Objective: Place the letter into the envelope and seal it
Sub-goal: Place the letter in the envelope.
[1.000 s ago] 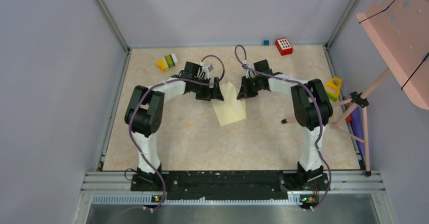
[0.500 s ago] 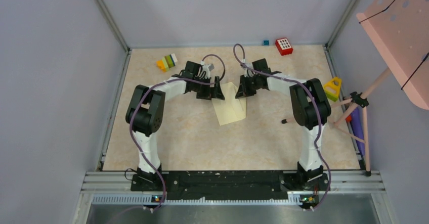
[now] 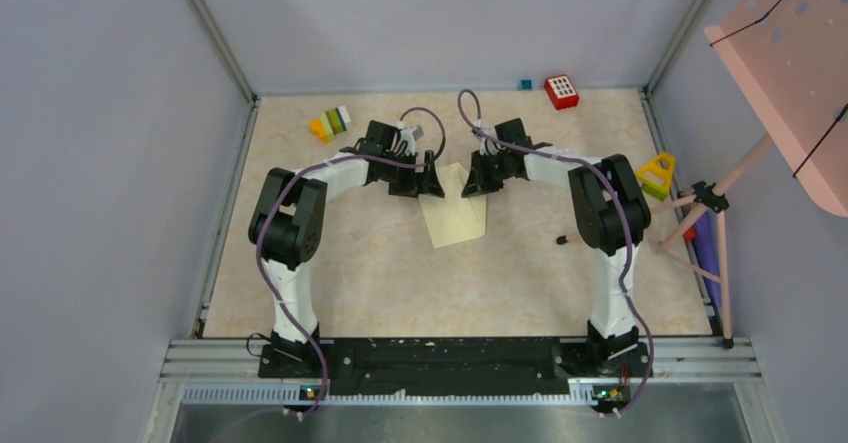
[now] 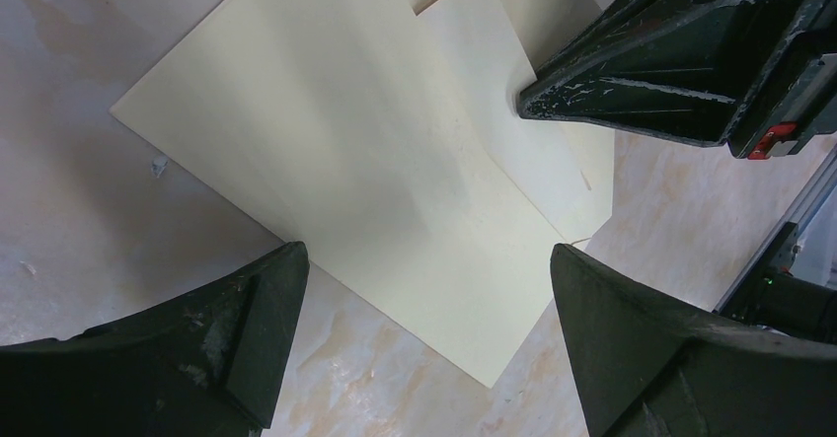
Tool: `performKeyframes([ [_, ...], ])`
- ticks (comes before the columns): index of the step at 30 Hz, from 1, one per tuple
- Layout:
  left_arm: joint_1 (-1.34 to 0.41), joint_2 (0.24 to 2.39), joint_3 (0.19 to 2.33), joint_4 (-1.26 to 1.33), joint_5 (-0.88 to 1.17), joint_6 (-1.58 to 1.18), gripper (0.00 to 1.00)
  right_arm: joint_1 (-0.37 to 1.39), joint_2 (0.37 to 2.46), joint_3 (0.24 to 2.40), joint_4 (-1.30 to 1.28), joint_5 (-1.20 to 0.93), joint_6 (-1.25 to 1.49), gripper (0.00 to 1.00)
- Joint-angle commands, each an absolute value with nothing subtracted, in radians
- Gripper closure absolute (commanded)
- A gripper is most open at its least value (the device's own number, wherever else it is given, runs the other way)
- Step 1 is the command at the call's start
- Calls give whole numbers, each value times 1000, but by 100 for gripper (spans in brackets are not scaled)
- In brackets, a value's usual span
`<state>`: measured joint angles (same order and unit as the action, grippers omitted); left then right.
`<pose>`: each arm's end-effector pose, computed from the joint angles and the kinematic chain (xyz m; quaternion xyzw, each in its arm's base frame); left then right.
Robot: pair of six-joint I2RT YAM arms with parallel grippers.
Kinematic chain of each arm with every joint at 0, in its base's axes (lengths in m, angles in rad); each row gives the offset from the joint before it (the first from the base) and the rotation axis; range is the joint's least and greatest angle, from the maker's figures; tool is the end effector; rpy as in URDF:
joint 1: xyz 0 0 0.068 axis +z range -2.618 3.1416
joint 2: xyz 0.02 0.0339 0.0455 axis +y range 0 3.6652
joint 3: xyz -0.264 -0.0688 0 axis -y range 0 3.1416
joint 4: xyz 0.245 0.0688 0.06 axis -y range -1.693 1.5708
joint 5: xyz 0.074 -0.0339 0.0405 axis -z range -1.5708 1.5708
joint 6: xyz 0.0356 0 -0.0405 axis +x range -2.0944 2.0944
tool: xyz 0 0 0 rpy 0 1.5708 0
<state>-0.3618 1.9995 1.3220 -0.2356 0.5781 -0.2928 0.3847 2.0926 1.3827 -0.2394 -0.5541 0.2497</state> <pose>0.3875 -0.1675 0.1646 0.1233 0.9034 -0.3550 0.2064 0.3982 0.1814 0.1434 -0.1452 0.9081 0.3392 0.1982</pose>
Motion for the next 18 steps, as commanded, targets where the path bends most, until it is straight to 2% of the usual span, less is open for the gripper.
performKeyframes([
  [1,-377,2017,1314,-226,572,-299,2,403,2103,1400,-203,-575,267,100],
  [18,-388,2003,1302,-213,573,-311,2,425,2102,1391,-197,-592,285,100],
])
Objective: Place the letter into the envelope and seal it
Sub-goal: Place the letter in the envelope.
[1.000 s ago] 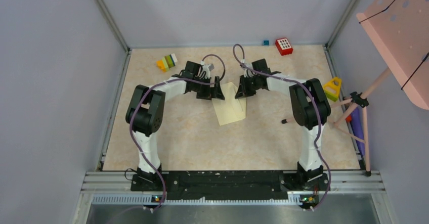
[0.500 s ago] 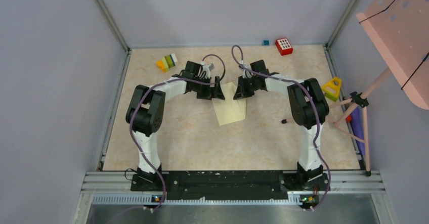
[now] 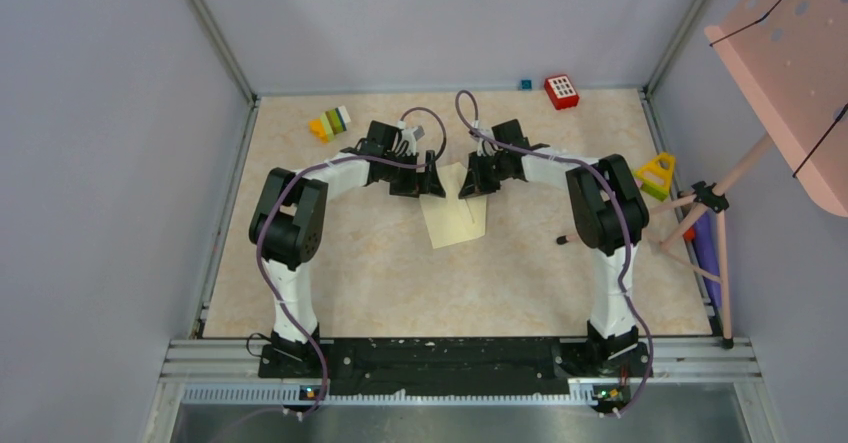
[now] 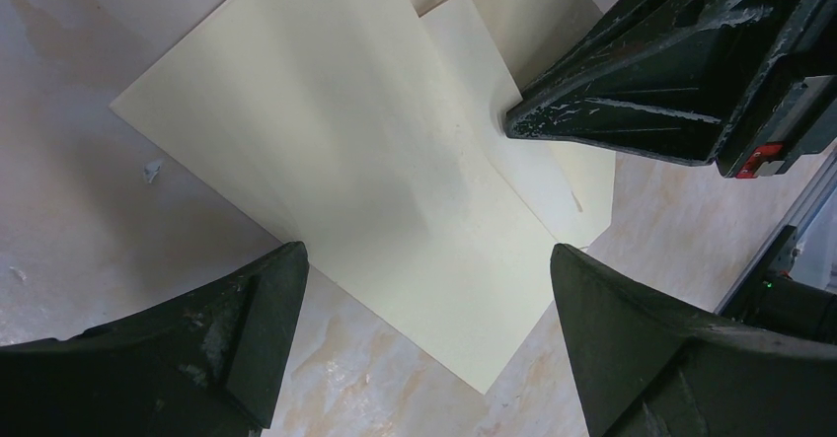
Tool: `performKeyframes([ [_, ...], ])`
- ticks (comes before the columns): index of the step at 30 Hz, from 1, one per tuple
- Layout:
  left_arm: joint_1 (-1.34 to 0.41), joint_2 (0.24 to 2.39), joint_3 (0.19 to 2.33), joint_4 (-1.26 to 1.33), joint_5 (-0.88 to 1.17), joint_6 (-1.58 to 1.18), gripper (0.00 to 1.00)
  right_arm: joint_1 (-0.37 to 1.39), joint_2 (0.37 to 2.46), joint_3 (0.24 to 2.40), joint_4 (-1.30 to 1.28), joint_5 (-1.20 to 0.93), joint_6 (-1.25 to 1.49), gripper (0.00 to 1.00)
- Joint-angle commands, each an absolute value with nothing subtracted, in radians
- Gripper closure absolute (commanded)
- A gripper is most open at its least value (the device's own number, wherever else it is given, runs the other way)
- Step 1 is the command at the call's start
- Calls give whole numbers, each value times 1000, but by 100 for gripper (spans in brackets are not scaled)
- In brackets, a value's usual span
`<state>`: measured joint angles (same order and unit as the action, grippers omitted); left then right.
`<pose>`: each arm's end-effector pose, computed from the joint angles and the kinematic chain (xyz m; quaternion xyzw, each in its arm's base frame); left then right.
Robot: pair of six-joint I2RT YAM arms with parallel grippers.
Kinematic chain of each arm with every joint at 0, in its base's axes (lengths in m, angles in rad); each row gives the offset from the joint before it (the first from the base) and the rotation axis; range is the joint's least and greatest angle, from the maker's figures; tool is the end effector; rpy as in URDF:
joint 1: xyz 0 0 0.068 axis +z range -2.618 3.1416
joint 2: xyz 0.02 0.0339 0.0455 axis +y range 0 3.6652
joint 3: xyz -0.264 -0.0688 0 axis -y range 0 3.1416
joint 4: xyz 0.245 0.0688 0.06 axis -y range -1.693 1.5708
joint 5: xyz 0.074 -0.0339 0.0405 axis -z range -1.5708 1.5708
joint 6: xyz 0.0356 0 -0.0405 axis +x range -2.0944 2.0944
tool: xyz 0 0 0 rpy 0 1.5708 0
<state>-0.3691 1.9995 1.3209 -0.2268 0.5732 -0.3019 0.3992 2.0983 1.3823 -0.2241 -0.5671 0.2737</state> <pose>0.3869 -0.1704 0.1648 0.1227 0.9030 -0.3554 0.2078 0.3965 0.1880 0.1421 -0.1438 0.9055 0.3494 0.1933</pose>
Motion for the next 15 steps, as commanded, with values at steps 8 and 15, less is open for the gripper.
performKeyframes([
  [8,-391,2000,1303,-211,574,-313,2,435,2111,1390,-198,-594,286,100],
  [15,-394,1992,1302,-210,576,-313,2,441,2111,1390,-194,-598,289,100],
])
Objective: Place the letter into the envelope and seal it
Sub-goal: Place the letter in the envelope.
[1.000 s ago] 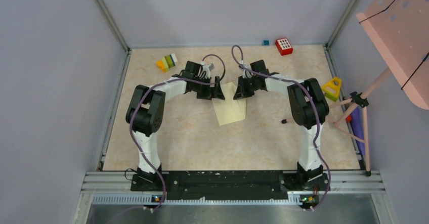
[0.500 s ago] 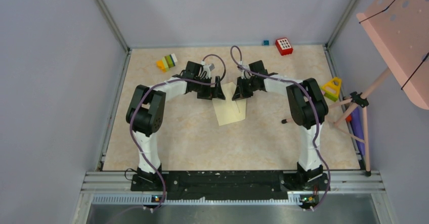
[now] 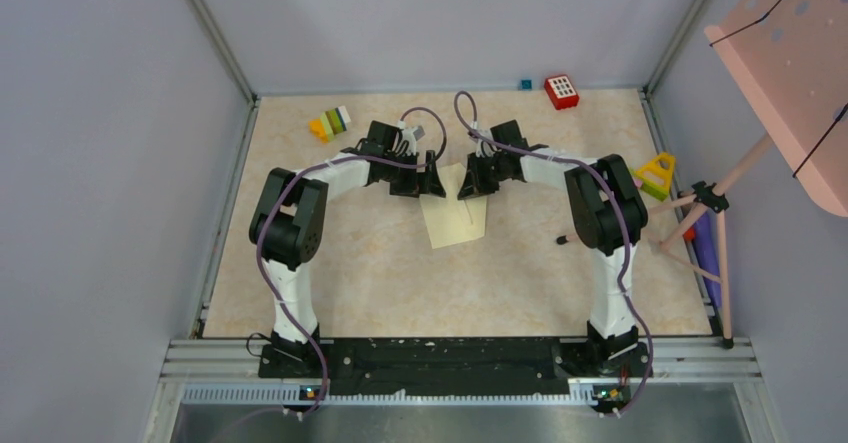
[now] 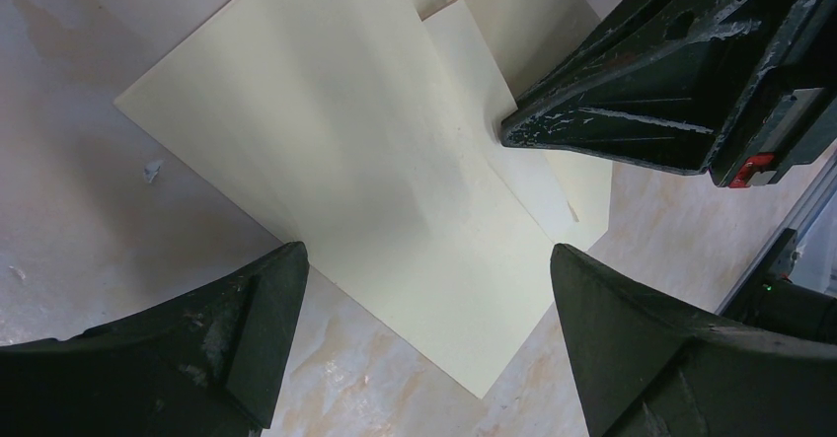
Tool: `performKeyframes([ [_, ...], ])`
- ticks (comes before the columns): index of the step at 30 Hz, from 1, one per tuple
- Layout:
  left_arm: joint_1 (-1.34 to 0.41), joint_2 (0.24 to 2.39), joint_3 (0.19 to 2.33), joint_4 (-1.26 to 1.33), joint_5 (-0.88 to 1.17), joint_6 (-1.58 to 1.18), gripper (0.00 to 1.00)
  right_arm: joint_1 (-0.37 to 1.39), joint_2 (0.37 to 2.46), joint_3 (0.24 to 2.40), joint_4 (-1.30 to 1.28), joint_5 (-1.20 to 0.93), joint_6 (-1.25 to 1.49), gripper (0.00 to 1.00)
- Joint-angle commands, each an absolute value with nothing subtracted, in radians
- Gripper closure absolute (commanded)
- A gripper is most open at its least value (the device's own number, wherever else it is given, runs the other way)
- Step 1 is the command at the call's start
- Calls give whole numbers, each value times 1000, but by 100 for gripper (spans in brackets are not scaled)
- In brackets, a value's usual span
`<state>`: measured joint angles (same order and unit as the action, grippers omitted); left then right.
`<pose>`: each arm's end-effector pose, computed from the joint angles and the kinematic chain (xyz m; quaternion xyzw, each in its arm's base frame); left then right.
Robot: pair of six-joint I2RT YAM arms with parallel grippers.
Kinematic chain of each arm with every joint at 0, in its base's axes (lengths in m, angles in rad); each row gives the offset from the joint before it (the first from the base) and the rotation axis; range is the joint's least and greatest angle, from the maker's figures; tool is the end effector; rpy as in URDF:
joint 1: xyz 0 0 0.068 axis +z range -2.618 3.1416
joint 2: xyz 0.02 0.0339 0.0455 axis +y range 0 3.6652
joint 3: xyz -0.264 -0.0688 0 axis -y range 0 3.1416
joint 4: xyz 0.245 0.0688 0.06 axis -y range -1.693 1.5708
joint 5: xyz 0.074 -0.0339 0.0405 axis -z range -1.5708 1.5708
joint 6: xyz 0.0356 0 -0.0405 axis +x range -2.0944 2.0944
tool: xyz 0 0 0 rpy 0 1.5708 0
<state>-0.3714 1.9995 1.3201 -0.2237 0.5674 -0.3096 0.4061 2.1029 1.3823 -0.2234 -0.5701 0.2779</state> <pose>0.3867 -0.1711 0.1647 0.1197 0.9038 -0.3543 0.2082 0.3953 0.1909 0.1402 -0.1450 0.9055 0.3512 0.1890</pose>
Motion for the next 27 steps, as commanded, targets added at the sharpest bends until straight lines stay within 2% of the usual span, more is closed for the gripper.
performKeyframes([
  [1,-395,1993,1302,-210,577,-313,2,443,2112,1391,-194,-601,288,100],
  [5,-396,1990,1301,-211,571,-311,2,447,2118,1398,-205,-600,286,100],
  [10,-396,1988,1297,-215,564,-304,2,445,2077,1414,-247,-554,236,84],
  [17,-396,1982,1298,-212,558,-302,2,443,2012,1402,-272,-482,186,69],
  [27,-389,1961,1301,-198,573,-309,2,442,1969,1378,-268,-413,162,69],
])
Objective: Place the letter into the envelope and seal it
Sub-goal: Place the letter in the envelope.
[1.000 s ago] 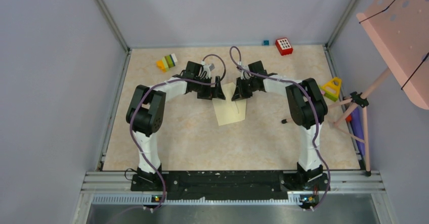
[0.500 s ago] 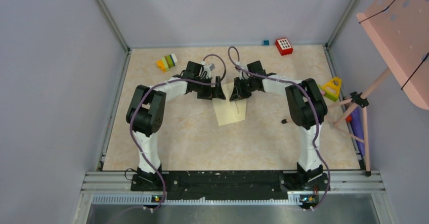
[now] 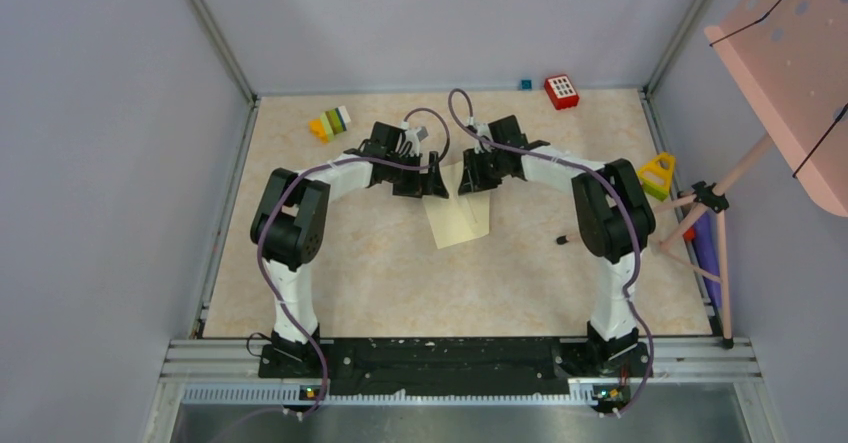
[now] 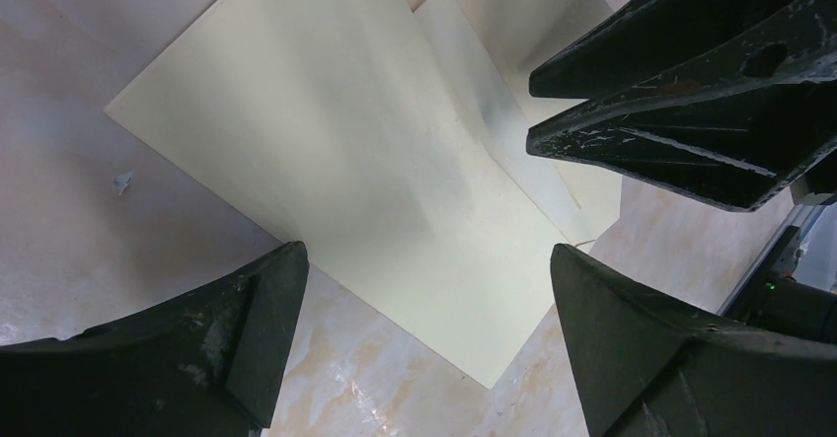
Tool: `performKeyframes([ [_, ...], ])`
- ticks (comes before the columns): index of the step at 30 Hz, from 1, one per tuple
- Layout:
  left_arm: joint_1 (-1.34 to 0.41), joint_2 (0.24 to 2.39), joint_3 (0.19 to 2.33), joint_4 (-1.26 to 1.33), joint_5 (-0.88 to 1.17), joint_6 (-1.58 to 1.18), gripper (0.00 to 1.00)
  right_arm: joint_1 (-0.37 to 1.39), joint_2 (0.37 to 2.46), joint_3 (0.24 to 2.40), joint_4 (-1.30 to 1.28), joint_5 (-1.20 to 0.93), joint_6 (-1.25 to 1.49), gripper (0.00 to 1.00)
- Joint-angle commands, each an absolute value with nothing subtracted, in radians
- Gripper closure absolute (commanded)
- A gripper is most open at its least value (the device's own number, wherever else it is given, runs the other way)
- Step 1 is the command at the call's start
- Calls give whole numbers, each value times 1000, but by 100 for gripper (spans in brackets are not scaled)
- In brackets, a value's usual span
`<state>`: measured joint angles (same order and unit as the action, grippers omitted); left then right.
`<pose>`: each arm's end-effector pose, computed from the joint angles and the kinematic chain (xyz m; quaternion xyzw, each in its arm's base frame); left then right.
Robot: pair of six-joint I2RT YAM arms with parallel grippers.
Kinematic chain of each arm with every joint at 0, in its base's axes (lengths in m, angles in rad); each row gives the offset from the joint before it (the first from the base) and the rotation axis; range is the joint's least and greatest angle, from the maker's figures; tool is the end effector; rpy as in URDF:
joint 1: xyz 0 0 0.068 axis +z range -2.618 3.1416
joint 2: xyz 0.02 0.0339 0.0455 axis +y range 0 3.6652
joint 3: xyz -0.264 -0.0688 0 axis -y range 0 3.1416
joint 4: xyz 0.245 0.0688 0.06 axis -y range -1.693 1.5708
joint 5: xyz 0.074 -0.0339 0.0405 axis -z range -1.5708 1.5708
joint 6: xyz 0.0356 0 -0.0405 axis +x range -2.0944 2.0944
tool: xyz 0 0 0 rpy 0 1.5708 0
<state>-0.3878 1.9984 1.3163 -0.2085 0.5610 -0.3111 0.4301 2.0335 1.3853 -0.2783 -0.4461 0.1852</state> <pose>0.3844 -0.1775 0.1649 0.1270 0.9017 -0.3550 0.2118 0.3873 0.1946 0.1648 -0.1825 0.9096 0.2935 0.2307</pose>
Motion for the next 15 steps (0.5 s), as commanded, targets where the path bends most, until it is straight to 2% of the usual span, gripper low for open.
performKeyframes([
  [1,-388,1956,1305,-196,577,-311,2,441,1970,1376,-270,-411,161,72],
  [11,-386,1963,1315,-201,586,-317,2,439,1982,1347,-231,-393,152,76],
  [15,-386,1968,1315,-193,593,-326,2,440,2004,1354,-222,-427,167,88],
])
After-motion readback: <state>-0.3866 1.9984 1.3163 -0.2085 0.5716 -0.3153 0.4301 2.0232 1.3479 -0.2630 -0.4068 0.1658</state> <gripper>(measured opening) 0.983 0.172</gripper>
